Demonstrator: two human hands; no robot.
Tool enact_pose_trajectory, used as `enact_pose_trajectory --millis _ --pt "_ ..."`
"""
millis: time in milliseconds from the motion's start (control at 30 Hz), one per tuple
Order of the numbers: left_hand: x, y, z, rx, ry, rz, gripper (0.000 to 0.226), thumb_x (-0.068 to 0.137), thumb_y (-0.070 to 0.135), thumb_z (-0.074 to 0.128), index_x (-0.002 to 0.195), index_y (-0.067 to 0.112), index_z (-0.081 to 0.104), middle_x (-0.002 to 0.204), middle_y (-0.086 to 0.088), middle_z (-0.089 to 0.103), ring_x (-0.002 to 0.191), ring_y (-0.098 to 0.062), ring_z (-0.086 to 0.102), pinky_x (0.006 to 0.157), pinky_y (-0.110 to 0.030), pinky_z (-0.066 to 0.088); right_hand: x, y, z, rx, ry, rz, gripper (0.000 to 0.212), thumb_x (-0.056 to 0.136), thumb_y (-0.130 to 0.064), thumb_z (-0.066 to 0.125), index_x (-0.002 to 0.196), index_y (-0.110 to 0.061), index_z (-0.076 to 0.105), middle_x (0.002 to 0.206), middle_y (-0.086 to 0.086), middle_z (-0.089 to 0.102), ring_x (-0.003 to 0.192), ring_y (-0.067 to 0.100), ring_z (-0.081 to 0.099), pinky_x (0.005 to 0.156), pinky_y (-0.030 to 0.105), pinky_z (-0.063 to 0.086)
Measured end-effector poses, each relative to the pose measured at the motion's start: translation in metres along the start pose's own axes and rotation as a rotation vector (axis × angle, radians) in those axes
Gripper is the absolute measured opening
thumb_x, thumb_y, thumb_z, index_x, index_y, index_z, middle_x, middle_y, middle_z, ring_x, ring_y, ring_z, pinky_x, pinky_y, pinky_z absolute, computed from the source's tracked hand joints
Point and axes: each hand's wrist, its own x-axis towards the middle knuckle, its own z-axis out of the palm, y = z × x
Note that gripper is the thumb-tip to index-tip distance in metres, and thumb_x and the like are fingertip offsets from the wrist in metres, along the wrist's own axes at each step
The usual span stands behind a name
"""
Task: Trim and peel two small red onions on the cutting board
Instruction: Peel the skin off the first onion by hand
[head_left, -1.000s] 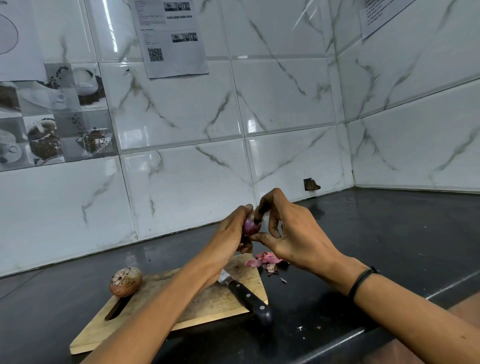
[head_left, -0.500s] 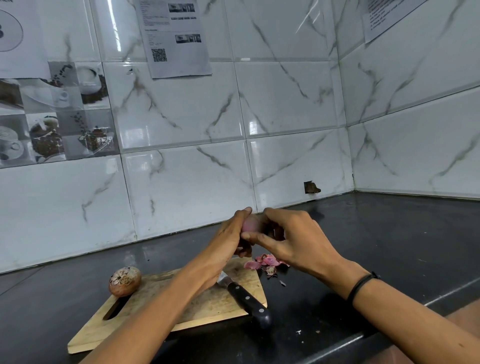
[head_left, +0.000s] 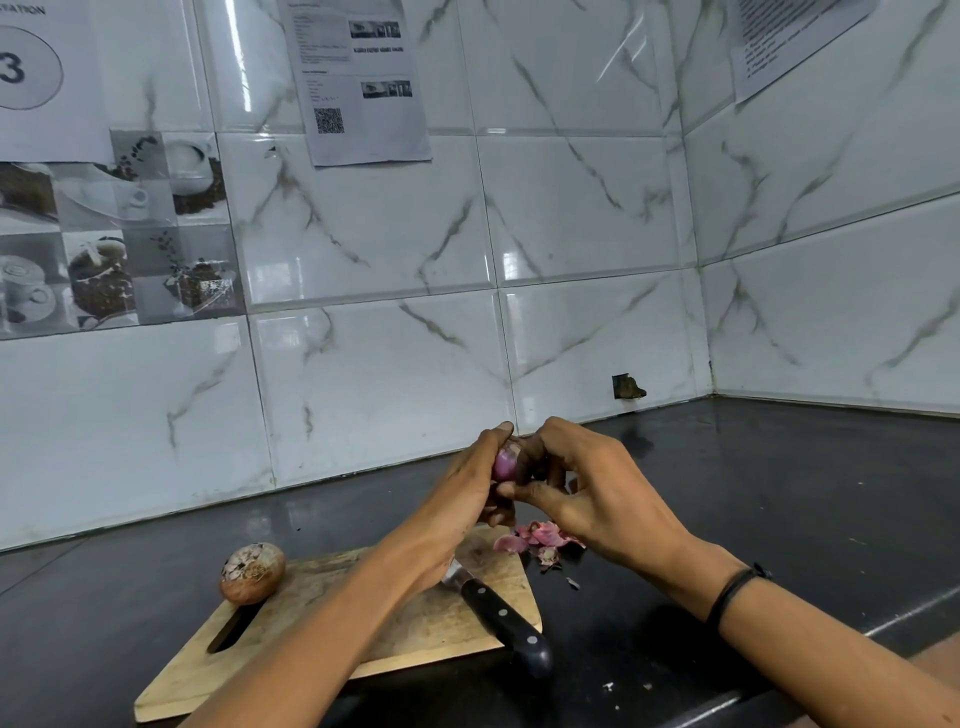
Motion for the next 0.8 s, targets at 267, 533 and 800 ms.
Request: enact_pose_trajectory --millis 267,533,800 --pt "0.003 -0.001 -0.001 -0.039 0.023 -0.015 0.055 0.101 0.058 0.04 0.138 0.02 0.055 0.069 0.004 0.065 0.055 -0.008 0.058 0.068 -0.028 0.048 0.0 -0.005 -0.004 -0.019 0.099 0.027 0.044 0.073 -0.044 0.087 0.096 -0.026 0.053 0.082 -0.018 0.059 0.078 0.01 0.058 0.063 0.019 0.045" --pt "-0.005 0.004 0.006 -0.044 0.025 -0.012 0.044 0.107 0.048 0.034 0.129 0.02 0.059 0.066 0.008 0.06 0.052 -0.007 0.046 0.055 -0.02 0.041 0.0 -0.002 -0.001 -0.082 0.059 -0.043 0.044 0.08 -0.037 0.084 0.103 -0.03 0.046 0.09 -0.024 0.06 0.08 0.012 0.06 0.062 0.023 0.05" --pt "-0.008 0.012 0.012 0.009 0.046 -0.012 0.053 0.104 0.054 0.033 0.091 0.009 0.058 0.053 0.008 0.046 0.046 -0.007 0.038 0.049 -0.019 0.037 0.0 -0.001 0.001 -0.144 0.033 -0.056 0.036 0.085 -0.033 0.079 0.101 -0.029 0.047 0.08 -0.004 0.063 0.074 0.015 0.06 0.061 0.036 0.052"
